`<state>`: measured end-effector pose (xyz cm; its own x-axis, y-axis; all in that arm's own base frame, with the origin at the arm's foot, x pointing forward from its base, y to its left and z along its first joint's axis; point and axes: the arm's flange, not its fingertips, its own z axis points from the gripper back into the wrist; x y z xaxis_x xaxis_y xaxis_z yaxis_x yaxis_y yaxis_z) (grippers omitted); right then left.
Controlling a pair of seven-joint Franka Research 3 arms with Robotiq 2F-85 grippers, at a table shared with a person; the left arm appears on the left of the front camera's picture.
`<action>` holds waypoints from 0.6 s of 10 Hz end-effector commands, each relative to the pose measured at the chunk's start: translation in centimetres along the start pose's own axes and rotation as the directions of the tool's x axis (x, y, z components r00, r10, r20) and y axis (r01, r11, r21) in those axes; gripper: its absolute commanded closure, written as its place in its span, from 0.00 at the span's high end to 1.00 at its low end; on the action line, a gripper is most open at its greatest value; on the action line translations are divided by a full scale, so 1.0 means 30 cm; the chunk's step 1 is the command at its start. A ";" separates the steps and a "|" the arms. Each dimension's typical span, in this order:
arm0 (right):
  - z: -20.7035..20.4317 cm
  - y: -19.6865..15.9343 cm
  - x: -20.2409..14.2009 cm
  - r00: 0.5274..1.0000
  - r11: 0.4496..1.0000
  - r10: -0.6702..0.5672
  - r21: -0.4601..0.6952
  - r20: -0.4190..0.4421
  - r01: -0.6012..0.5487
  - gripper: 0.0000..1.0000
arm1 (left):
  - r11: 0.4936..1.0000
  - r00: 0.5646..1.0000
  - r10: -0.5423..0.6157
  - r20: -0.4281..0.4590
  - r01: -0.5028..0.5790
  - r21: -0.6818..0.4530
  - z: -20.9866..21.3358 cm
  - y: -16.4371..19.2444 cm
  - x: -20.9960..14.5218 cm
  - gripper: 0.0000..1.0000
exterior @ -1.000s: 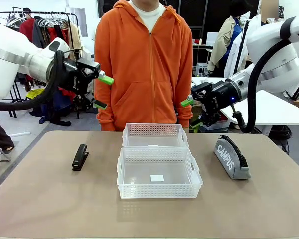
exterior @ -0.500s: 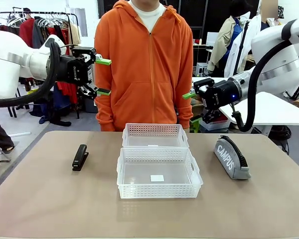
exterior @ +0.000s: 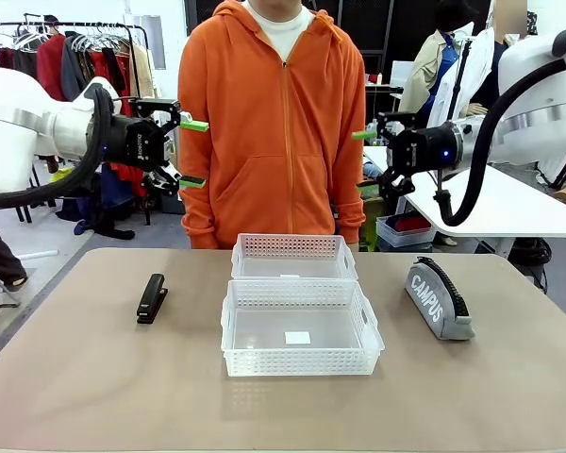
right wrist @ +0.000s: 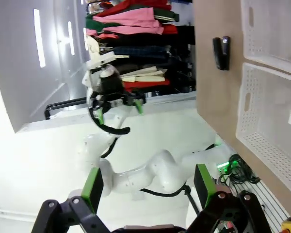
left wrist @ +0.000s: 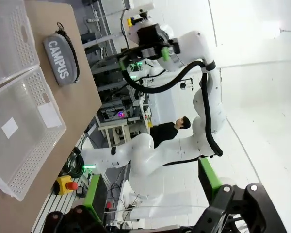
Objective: Distribute items into two baskets.
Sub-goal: Pick up the Pencil pouch that the person points to.
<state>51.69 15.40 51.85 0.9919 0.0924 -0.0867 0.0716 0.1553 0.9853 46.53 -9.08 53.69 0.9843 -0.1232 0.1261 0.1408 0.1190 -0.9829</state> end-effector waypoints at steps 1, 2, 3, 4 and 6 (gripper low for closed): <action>0.016 0.035 0.024 1.000 0.998 -0.022 0.060 -0.012 0.022 1.00 | 0.999 0.995 0.012 0.095 -0.009 -0.035 0.013 -0.026 -0.018 1.00; 0.033 0.041 0.033 0.999 0.996 -0.030 0.079 -0.012 0.031 1.00 | 0.999 0.993 0.014 0.117 -0.009 -0.040 0.018 -0.031 -0.021 1.00; 0.051 0.051 0.039 0.999 0.994 -0.030 0.101 -0.019 0.032 1.00 | 0.998 0.991 0.016 0.134 -0.009 -0.058 0.028 -0.032 -0.022 1.00; 0.077 0.060 0.044 0.999 0.992 -0.030 0.121 -0.031 0.034 1.00 | 0.997 0.988 0.016 0.153 -0.005 -0.073 0.038 -0.035 -0.022 1.00; 0.126 0.078 0.044 1.000 0.988 0.000 0.154 -0.021 0.004 1.00 | 0.997 0.988 0.022 0.151 -0.011 -0.074 0.043 -0.030 -0.020 1.00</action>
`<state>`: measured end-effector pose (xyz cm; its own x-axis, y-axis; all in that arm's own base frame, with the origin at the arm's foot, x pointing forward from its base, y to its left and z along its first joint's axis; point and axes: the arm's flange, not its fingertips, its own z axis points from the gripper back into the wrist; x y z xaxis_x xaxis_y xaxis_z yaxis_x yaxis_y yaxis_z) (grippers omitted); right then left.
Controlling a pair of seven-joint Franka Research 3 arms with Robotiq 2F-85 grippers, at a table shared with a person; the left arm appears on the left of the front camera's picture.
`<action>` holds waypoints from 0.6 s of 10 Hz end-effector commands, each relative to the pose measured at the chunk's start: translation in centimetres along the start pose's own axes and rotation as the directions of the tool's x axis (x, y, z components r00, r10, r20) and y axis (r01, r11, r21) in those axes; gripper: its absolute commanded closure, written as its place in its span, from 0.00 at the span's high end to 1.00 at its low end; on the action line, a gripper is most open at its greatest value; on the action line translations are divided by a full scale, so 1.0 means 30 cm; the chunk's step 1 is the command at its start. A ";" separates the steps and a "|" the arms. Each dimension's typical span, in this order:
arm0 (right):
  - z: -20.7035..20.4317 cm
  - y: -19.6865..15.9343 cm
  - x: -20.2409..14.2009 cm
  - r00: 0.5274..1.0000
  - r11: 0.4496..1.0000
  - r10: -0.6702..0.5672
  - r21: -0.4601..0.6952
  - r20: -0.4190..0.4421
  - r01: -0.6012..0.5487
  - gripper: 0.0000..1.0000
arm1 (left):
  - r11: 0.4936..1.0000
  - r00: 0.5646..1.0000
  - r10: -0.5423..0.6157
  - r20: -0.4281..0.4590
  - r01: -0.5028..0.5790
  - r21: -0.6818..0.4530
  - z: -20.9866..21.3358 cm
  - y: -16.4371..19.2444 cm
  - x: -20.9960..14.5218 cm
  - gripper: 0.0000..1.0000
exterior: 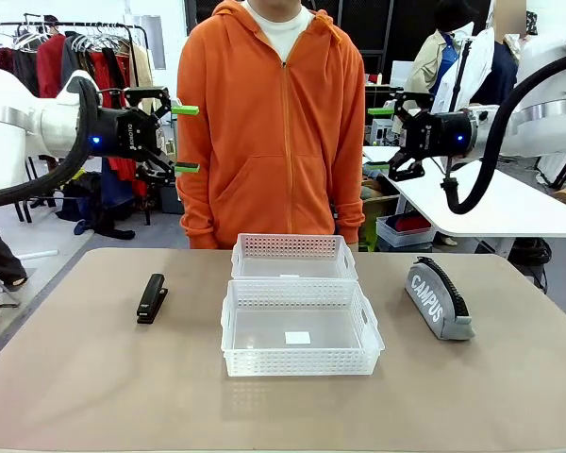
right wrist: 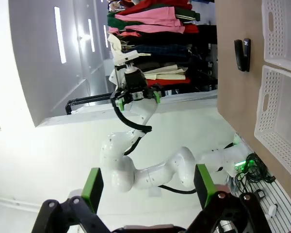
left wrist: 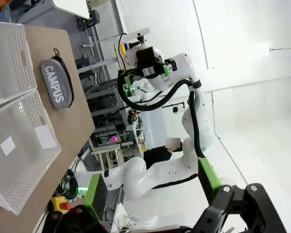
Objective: Distribute items into two baskets.
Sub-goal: Pick up the Pencil pouch that the person points to.
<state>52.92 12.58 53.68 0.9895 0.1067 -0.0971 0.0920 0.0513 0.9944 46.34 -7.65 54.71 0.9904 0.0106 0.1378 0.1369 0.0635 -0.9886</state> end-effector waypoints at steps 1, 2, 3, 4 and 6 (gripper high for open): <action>0.025 0.038 0.014 1.000 0.998 0.018 0.052 -0.008 -0.018 1.00 | 1.000 1.000 0.021 0.018 -0.021 -0.017 -0.007 0.002 -0.008 1.00; 0.024 0.041 0.016 1.000 0.998 0.018 0.052 -0.007 -0.017 1.00 | 0.999 0.999 0.024 0.023 -0.023 -0.023 -0.006 0.002 -0.004 1.00; 0.028 0.033 0.018 0.999 0.999 0.033 0.034 -0.007 -0.033 1.00 | 1.000 1.000 0.013 0.023 -0.012 -0.027 -0.002 0.002 -0.002 1.00; 0.033 0.022 0.001 1.000 1.000 0.012 0.017 0.000 -0.012 1.00 | 1.000 1.000 0.006 0.001 -0.006 -0.002 -0.001 0.007 -0.001 1.00; 0.033 0.022 0.001 1.000 1.000 0.012 0.017 0.000 -0.012 1.00 | 1.000 1.000 0.006 0.001 -0.006 -0.002 -0.001 0.007 -0.001 1.00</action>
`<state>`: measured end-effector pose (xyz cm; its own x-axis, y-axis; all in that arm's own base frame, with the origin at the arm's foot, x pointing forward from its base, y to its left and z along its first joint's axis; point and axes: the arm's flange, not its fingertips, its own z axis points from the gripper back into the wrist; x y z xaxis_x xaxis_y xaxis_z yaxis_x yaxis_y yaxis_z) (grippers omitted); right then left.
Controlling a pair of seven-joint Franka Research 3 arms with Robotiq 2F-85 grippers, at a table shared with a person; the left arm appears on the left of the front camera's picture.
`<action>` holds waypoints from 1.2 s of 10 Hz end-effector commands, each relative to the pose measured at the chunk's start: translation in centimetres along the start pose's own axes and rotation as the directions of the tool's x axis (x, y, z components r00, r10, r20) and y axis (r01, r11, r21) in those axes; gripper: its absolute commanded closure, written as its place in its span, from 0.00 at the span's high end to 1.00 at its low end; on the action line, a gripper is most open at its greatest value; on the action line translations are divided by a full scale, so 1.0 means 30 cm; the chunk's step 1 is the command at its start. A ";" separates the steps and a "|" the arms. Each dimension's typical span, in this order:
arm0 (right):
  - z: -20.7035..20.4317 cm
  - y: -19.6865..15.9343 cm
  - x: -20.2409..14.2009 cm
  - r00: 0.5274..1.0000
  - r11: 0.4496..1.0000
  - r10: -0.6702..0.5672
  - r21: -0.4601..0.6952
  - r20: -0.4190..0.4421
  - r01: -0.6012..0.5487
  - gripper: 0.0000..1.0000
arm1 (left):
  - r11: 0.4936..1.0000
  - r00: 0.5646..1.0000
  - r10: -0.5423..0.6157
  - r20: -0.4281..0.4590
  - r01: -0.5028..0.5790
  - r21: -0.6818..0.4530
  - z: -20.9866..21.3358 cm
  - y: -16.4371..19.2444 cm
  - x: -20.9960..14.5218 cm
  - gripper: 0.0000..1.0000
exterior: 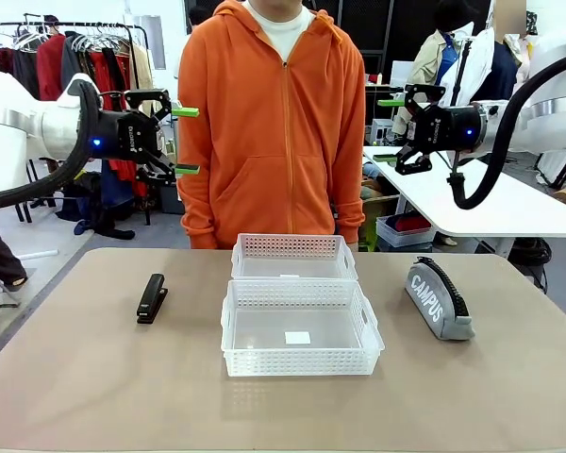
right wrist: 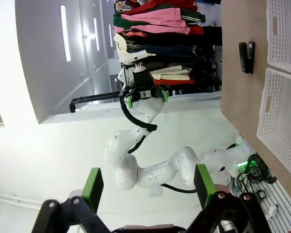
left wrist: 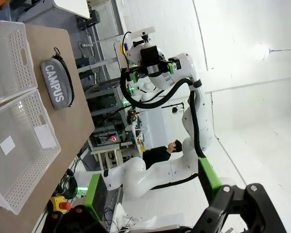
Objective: Distribute items into two baskets.
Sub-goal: Pick up the Pencil pouch that the person points to.
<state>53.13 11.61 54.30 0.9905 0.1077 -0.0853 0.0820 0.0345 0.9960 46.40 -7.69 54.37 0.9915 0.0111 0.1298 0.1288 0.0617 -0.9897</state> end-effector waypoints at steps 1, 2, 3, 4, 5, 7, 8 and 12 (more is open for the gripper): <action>-0.001 0.003 0.000 1.000 1.000 0.000 0.001 0.001 0.000 1.00 | 1.000 1.000 -0.002 0.001 0.002 0.000 0.002 -0.004 -0.001 1.00; -0.001 0.003 0.000 1.000 1.000 0.000 0.001 0.001 0.000 1.00 | 1.000 1.000 -0.002 0.001 0.002 0.000 0.002 -0.004 -0.001 1.00; -0.001 0.003 0.000 1.000 1.000 0.000 0.001 0.001 0.000 1.00 | 1.000 1.000 -0.002 0.001 0.002 0.000 0.002 -0.004 -0.001 1.00; -0.001 0.003 0.000 1.000 1.000 0.000 0.001 0.001 0.000 1.00 | 1.000 1.000 -0.002 0.001 0.002 0.000 0.002 -0.004 -0.001 1.00; -0.001 0.003 0.000 1.000 1.000 0.000 0.001 0.001 0.000 1.00 | 1.000 1.000 -0.002 0.001 0.002 0.000 0.002 -0.004 -0.001 1.00; -0.001 0.003 0.000 1.000 1.000 0.000 0.001 0.001 0.000 1.00 | 1.000 1.000 -0.002 0.001 0.002 0.000 0.002 -0.004 -0.001 1.00; -0.001 0.003 0.000 1.000 1.000 0.000 0.001 0.001 0.000 1.00 | 1.000 1.000 -0.002 0.001 0.002 0.000 0.002 -0.004 -0.001 1.00; -0.001 0.003 0.000 1.000 1.000 0.000 0.001 0.001 0.000 1.00 | 1.000 1.000 -0.002 0.001 0.002 0.000 0.002 -0.004 -0.001 1.00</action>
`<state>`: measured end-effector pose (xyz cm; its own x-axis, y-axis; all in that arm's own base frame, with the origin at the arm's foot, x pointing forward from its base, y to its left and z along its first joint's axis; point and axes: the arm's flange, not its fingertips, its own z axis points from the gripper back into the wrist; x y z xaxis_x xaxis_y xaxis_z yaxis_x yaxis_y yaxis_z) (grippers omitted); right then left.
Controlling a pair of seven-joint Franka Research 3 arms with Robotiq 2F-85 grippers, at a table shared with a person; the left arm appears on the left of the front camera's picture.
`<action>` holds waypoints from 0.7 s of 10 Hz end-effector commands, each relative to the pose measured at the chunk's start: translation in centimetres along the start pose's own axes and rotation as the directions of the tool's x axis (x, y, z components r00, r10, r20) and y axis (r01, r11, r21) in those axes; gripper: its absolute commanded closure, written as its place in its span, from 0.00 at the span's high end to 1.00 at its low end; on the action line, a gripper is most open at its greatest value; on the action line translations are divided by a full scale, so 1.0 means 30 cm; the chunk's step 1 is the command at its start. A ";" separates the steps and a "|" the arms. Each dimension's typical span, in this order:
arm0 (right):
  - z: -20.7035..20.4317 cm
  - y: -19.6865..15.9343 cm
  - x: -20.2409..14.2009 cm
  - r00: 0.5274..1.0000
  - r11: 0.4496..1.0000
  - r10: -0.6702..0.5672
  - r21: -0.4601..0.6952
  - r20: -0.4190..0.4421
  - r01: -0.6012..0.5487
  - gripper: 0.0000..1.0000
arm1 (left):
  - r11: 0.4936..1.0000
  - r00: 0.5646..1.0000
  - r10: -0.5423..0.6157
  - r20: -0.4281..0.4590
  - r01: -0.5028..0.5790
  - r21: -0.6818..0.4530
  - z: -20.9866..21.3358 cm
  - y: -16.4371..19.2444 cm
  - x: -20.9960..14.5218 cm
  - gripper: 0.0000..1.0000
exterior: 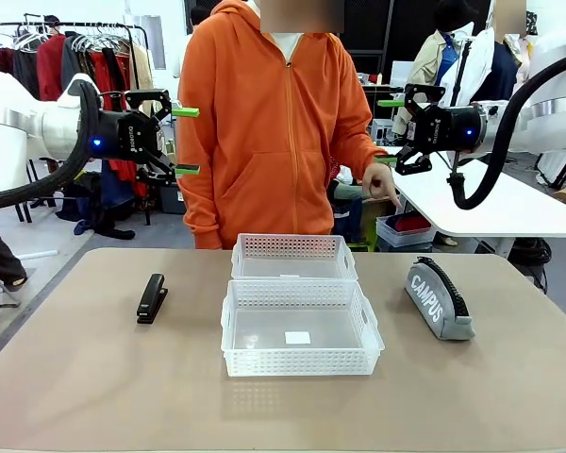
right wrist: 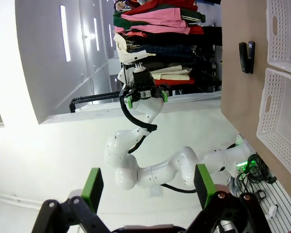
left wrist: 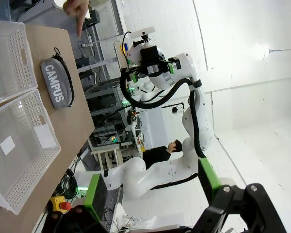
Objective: Distribute items into two baskets.
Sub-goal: Pick up the Pencil pouch that the person points to.
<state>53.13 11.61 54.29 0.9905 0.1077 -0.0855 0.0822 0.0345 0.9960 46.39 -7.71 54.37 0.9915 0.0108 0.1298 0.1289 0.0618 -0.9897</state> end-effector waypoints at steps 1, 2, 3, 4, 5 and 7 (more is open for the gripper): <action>-0.001 0.003 0.000 1.000 1.000 0.000 0.001 0.001 0.000 1.00 | 1.000 1.000 -0.002 0.001 0.002 0.000 0.002 -0.004 -0.001 1.00; -0.001 0.003 0.000 1.000 1.000 0.000 0.001 0.001 0.000 1.00 | 1.000 1.000 -0.002 0.001 0.002 0.000 0.002 -0.004 -0.001 1.00; -0.001 0.003 0.000 1.000 1.000 0.000 0.001 0.001 0.000 1.00 | 1.000 1.000 -0.002 0.001 0.002 0.000 0.002 -0.004 -0.001 1.00; -0.001 0.003 0.000 1.000 1.000 0.000 0.001 0.001 0.000 1.00 | 1.000 1.000 -0.002 0.001 0.002 0.000 0.002 -0.004 -0.001 1.00; -0.001 0.003 0.000 1.000 1.000 0.000 0.001 0.001 0.000 1.00 | 1.000 1.000 -0.002 0.001 0.002 0.000 0.002 -0.004 -0.001 1.00; -0.001 0.003 0.000 1.000 1.000 0.000 0.001 0.001 0.000 1.00 | 1.000 1.000 -0.002 0.001 0.002 0.000 0.002 -0.004 -0.001 1.00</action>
<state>53.13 11.61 54.29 0.9905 0.1077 -0.0855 0.0822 0.0345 0.9960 46.39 -7.71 54.37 0.9915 0.0108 0.1298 0.1289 0.0618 -0.9897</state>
